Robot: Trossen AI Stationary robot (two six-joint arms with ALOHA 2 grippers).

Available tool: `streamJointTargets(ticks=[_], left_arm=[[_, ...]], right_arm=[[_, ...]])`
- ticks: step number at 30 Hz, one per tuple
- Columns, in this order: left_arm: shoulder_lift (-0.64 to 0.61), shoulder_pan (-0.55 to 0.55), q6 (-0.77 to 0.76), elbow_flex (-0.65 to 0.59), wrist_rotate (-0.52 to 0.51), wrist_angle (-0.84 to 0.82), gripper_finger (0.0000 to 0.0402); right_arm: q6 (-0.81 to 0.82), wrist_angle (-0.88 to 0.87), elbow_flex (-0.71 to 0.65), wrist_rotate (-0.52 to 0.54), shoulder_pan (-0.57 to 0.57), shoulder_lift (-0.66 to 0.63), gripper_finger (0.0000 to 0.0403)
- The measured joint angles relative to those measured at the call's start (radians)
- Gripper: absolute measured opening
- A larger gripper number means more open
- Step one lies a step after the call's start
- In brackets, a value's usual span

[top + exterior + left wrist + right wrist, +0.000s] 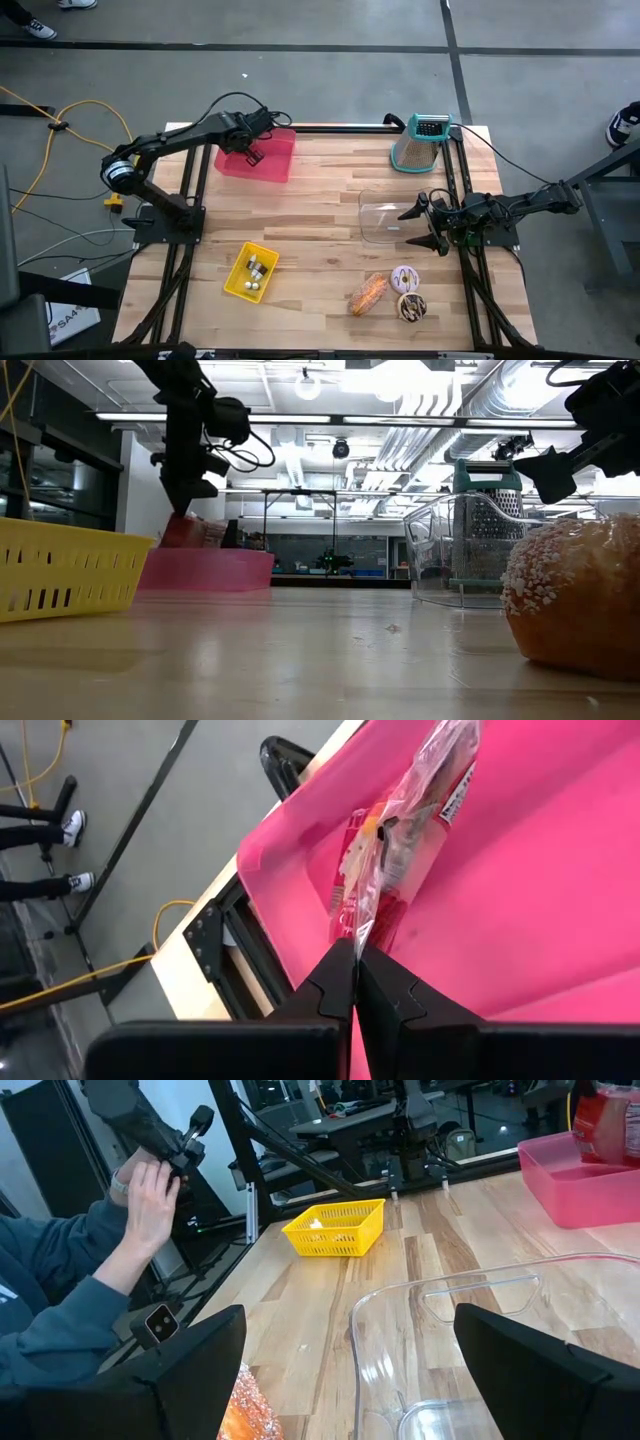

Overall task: Pick & Place Food Item
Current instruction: Put the red popcorn bag into the pink bin, then put the brown donut into the transparent bin

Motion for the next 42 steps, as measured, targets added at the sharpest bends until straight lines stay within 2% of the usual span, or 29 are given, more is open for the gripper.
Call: streamJointTargets(ticks=[14,18,22,27,42], left_arm=[[0.000,-0.017,-0.002,0.000,0.032,0.024,0.0002],[0.000,-0.018,0.001,0.000,0.083,0.044,0.0022],[0.000,-0.017,0.001,0.000,0.126,0.052,0.0059],[0.000,-0.030,0.010,0.000,0.149,0.059,0.0092],[0.000,-0.085,0.077,0.000,0.179,0.147,0.0100]], right_arm=[[0.000,0.000,0.000,0.000,0.000,0.000,0.0348],[0.000,0.000,0.000,0.000,0.000,0.000,0.0348],[0.000,0.000,0.000,0.000,0.000,0.000,0.0348],[0.000,0.000,0.000,-0.001,0.000,0.000,0.0348],[0.000,0.000,0.000,-0.001,0.000,0.000,0.0348]])
